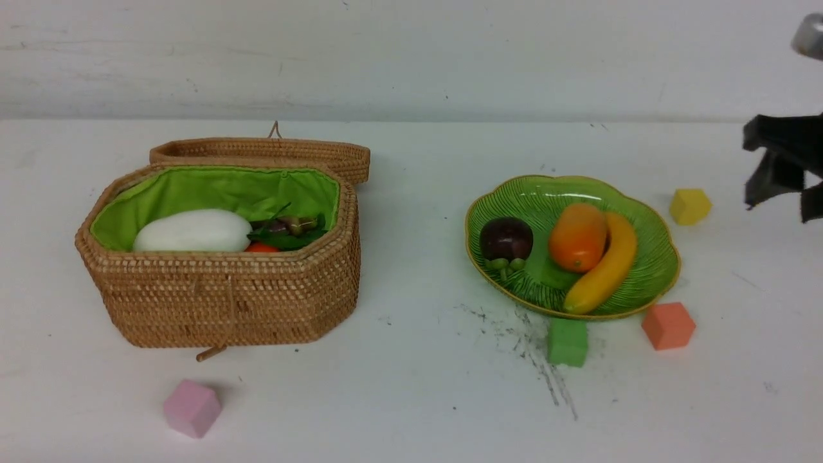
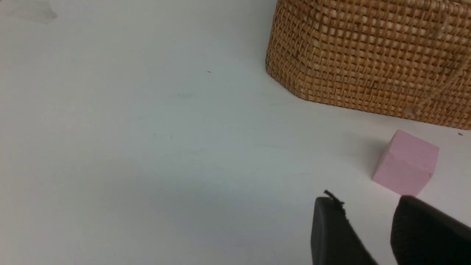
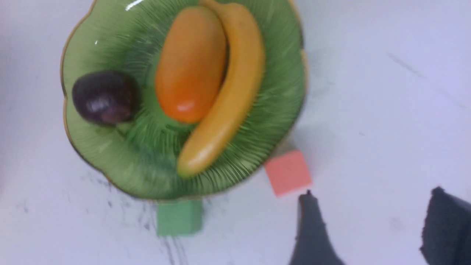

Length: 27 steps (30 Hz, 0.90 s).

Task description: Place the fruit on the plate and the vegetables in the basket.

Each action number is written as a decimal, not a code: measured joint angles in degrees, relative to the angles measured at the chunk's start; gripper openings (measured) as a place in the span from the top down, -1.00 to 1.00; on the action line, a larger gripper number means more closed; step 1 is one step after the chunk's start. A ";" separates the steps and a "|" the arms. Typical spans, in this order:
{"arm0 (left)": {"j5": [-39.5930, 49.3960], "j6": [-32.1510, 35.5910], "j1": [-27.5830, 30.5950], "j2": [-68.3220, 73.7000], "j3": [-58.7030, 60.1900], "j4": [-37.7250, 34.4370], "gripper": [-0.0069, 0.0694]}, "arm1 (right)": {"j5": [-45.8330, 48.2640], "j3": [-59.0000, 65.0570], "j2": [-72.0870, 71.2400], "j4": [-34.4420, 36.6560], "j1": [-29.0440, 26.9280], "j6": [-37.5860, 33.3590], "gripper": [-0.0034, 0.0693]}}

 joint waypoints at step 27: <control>0.05 0.00 0.00 0.00 0.00 0.00 0.19 | -10.38 51.59 -79.69 18.01 0.00 -26.98 0.93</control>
